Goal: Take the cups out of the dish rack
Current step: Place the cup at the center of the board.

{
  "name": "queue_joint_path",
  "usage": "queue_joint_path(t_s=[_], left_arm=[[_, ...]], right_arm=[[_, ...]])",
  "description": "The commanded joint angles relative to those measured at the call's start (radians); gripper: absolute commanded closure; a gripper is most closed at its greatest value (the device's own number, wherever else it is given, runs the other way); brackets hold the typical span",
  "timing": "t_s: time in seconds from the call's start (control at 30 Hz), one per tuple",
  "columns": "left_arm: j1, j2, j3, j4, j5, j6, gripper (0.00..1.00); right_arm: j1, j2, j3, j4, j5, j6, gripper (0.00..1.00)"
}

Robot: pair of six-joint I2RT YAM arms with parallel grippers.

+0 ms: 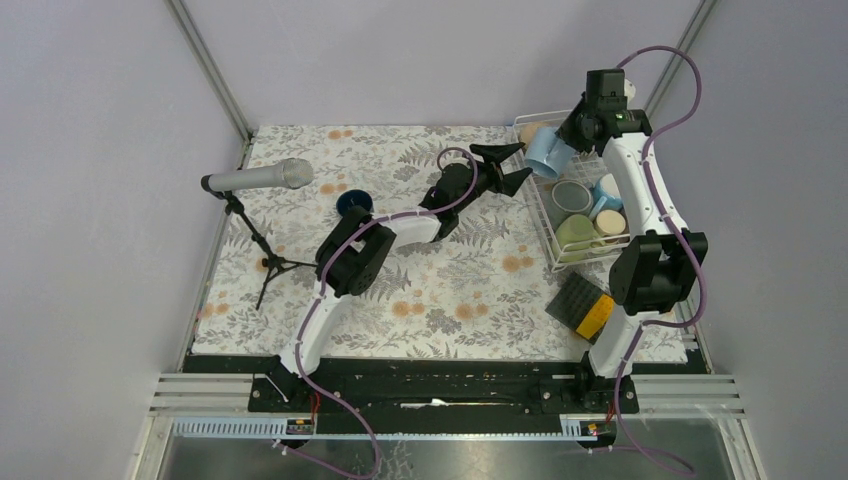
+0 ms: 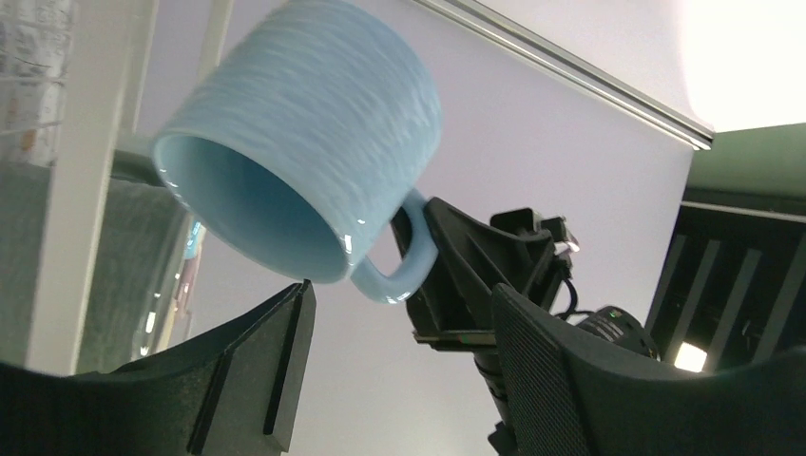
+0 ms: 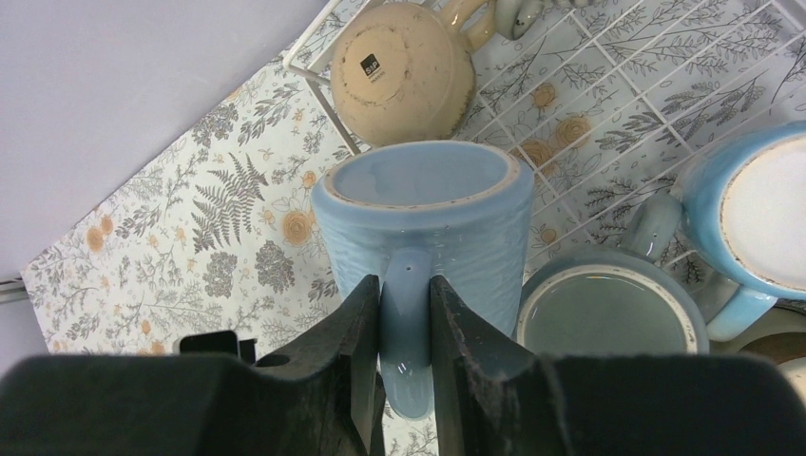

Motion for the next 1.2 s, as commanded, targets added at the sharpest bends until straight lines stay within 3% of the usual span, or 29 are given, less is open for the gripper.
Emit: queue_joint_path(t_s=[0.0,0.47,0.87,1.0,1.07,1.13,1.17], left_arm=[[0.0,0.028,0.067,-0.019,0.001,-0.027,0.28],[0.007,0.105,0.197,-0.012,-0.023,-0.093,0.35],[0.009,0.066,0.139,0.084,-0.081,-0.125,0.55],[0.009,0.056,0.117,0.115,-0.107,-0.131,0.66],[0.009,0.048,0.104,0.134,-0.116,-0.133,0.79],[0.01,0.037,0.091,0.145,-0.14,-0.131,0.98],[0.009,0.031,0.085,0.147,-0.148,-0.128,1.0]], right_arm=[[0.007,-0.102,0.01,0.145,-0.031,0.027,1.0],[0.041,-0.126,-0.017,0.162,-0.037,0.04,1.0],[0.043,-0.216,-0.203,0.289,-0.094,0.15,1.0],[0.044,-0.247,-0.265,0.337,-0.097,0.192,1.0],[0.044,-0.262,-0.294,0.355,-0.096,0.208,1.0],[0.045,-0.276,-0.314,0.367,-0.097,0.218,1.0],[0.045,-0.284,-0.328,0.373,-0.097,0.222,1.0]])
